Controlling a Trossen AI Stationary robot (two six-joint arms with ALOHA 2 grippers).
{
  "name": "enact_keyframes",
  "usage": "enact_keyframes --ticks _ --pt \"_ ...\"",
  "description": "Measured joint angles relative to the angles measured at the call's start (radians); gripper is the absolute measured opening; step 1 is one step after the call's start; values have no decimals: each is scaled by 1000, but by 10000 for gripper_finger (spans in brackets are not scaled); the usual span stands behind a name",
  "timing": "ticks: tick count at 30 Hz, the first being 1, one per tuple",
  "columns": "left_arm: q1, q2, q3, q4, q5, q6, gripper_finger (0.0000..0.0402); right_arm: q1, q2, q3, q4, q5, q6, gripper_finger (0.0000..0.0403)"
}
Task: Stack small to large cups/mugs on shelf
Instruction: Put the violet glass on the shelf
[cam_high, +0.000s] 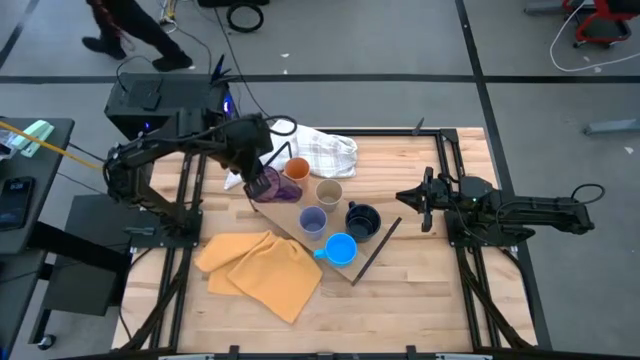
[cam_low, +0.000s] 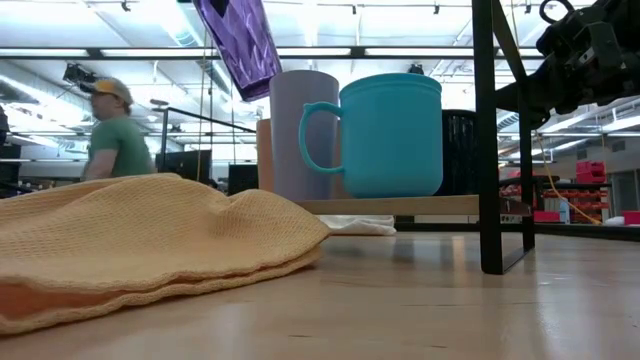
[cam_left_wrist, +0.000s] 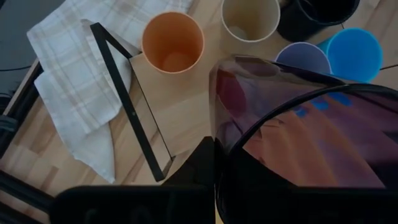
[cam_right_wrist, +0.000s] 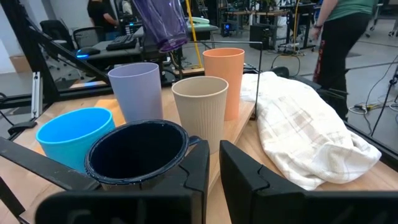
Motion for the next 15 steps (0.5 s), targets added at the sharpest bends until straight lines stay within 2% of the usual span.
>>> enact_keyframes --ticks 5,15 --pt "20 0 -9 1 27 20 11 0 0 0 0 0 0 45" --pt "54 1 -121 1 39 56 11 0 0 0 0 0 0 45"
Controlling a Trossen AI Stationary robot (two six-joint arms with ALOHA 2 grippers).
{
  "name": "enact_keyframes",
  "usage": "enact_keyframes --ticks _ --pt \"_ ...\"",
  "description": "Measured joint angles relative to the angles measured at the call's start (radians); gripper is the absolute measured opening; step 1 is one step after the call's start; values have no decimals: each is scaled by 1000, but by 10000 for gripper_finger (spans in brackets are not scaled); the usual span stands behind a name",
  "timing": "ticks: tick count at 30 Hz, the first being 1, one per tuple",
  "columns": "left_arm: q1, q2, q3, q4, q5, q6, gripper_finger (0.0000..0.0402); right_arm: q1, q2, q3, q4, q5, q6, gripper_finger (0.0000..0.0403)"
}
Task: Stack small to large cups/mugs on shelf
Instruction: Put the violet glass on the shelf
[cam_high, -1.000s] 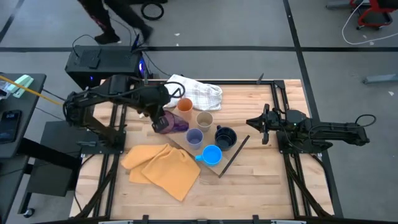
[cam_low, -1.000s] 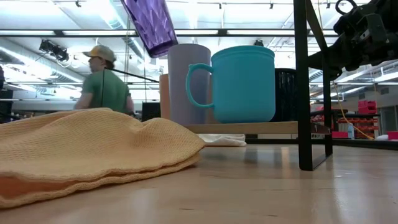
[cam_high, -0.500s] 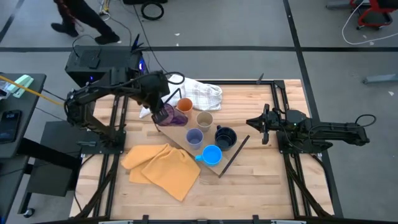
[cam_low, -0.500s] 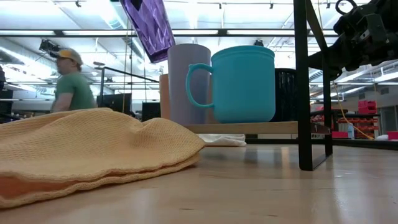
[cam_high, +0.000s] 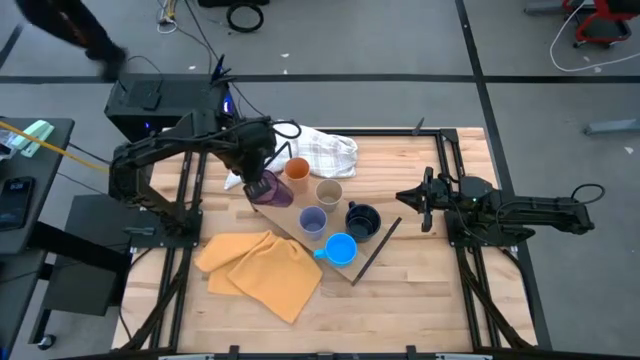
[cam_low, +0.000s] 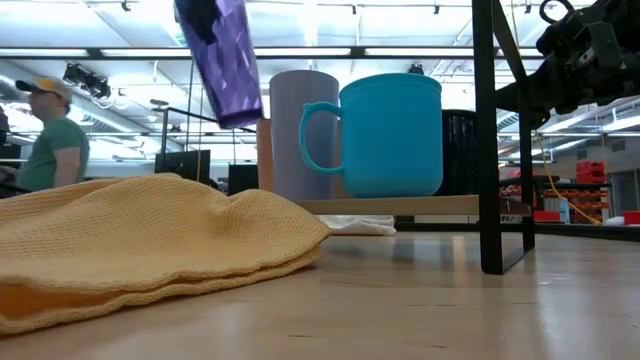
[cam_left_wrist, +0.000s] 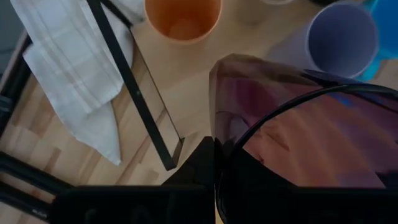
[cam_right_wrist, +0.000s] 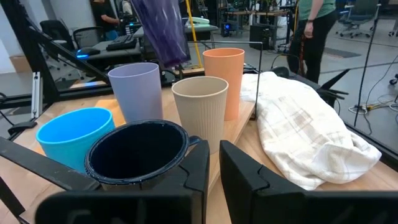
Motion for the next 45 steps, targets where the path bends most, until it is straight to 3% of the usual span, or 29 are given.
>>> enact_keyframes --ticks 17,24,45 --pt "8 0 -264 17 23 -16 11 0 0 0 0 0 0 45" --pt "10 0 -272 150 21 -26 11 0 0 0 0 0 0 45" --pt "30 102 -271 197 40 40 11 0 0 0 1 0 0 45"
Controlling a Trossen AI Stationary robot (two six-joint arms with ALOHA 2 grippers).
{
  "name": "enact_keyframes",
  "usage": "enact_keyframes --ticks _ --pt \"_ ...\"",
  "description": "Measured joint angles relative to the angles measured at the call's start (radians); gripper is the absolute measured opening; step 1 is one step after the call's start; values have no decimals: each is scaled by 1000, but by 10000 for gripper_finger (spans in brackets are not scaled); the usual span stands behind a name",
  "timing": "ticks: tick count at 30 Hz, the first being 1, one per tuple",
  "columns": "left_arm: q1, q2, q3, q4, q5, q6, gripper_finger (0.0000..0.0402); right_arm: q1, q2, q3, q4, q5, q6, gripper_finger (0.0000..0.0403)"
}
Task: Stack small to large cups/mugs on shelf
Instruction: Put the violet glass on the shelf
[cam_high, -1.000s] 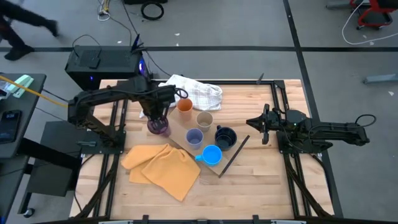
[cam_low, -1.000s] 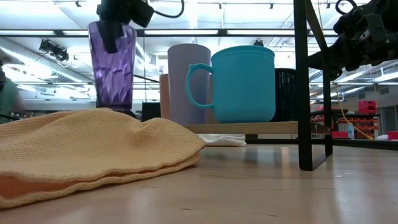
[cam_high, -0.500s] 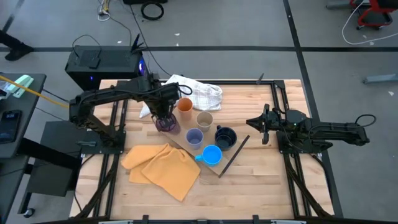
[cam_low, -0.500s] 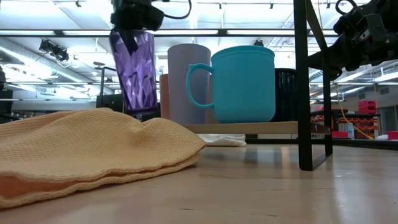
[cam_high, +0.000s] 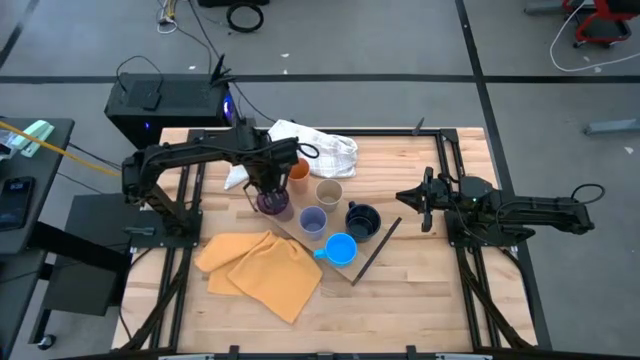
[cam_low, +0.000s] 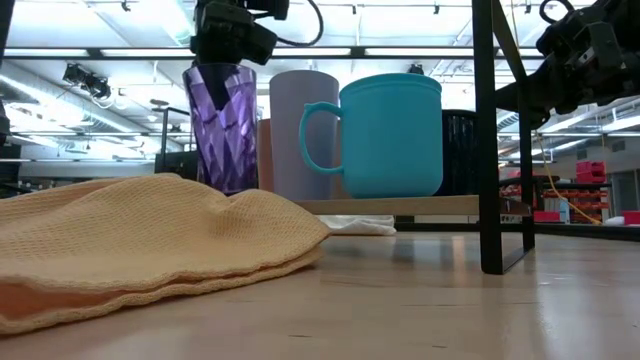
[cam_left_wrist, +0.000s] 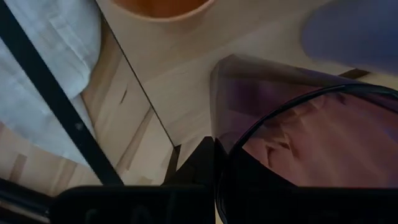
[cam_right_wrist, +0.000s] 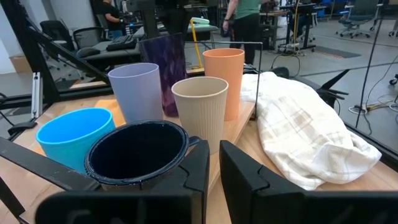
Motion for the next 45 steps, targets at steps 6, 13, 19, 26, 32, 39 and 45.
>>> enact_keyframes --ticks 6,13,19,26,32,39,45 --pt "27 0 0 -18 -1 10 11 0 0 0 0 0 0 45" --pt "40 0 0 -28 -4 21 11 0 0 0 0 0 0 45" --pt "40 0 0 -29 -9 20 12 0 0 0 0 0 0 45" --pt "40 2 -1 -31 -42 -7 49 0 0 0 0 0 0 45" --pt "40 2 -1 -30 -33 -6 48 0 0 0 0 0 0 45" --pt "40 2 -1 -29 -31 -6 65 0 0 0 0 0 0 45" --pt "40 2 -1 -28 -30 -7 89 0 0 0 0 0 0 45"
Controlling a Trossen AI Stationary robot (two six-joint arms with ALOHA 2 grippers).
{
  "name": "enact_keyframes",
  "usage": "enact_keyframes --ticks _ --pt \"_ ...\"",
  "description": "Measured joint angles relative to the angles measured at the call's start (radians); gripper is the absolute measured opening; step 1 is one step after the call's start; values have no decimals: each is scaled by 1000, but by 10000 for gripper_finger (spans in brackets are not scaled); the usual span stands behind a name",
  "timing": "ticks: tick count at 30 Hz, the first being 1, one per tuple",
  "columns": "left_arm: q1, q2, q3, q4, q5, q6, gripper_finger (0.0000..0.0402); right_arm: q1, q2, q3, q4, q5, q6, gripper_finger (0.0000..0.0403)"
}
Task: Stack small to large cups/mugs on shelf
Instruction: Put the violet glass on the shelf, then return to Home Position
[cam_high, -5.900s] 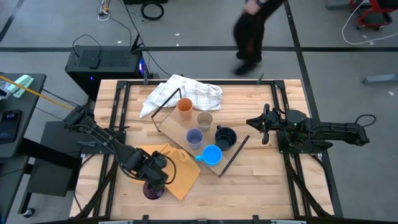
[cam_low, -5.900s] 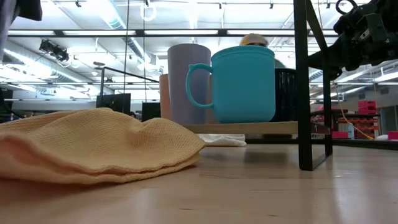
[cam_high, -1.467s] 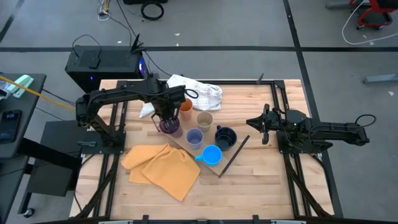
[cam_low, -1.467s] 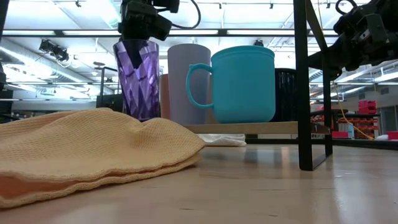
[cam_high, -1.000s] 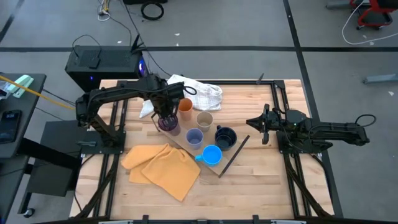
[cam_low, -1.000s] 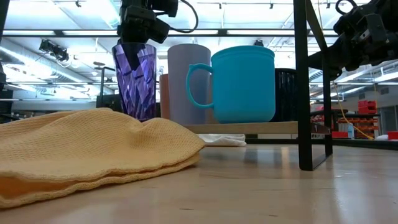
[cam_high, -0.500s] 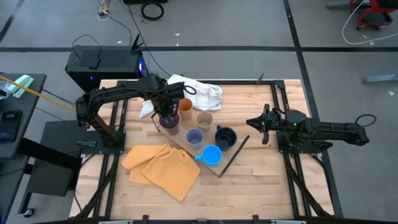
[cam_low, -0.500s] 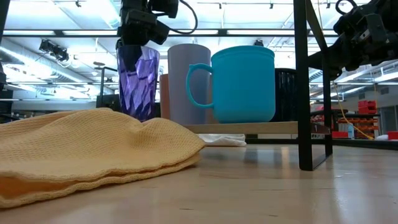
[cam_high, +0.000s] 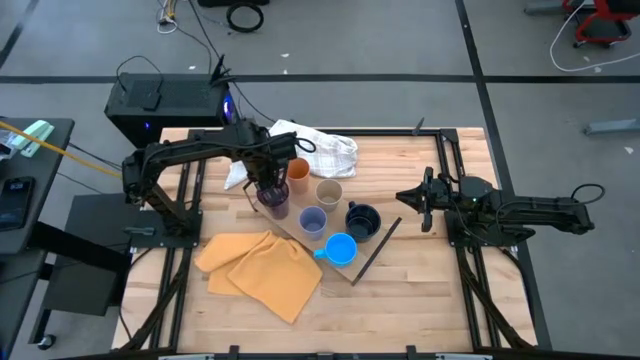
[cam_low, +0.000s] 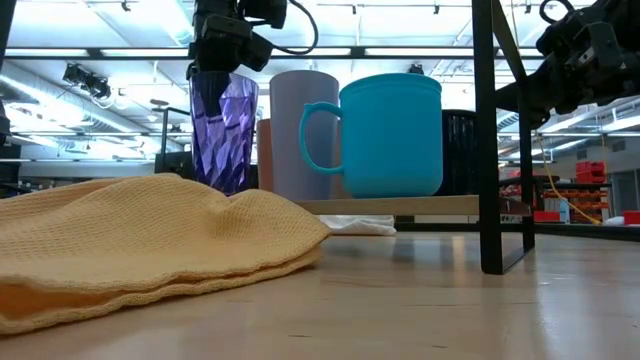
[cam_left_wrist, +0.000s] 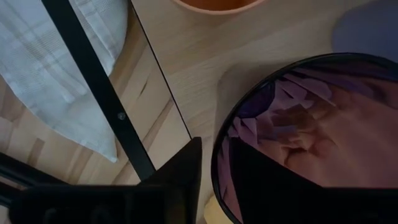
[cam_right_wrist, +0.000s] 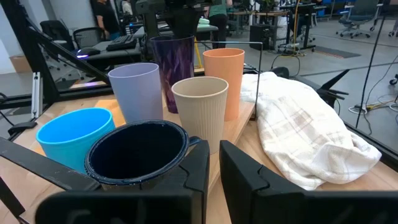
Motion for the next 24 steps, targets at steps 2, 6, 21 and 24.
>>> enact_keyframes --ticks 2,6,21,24 --pt "0 0 0 0 0 1 98 0 0 0 0 0 0 45" --pt "0 0 0 0 0 1 113 0 0 0 0 0 0 45" --pt "0 -1 149 -29 1 3 157 0 0 0 0 0 0 45" --pt "0 -2 206 -73 1 3 156 0 0 0 0 0 0 45"
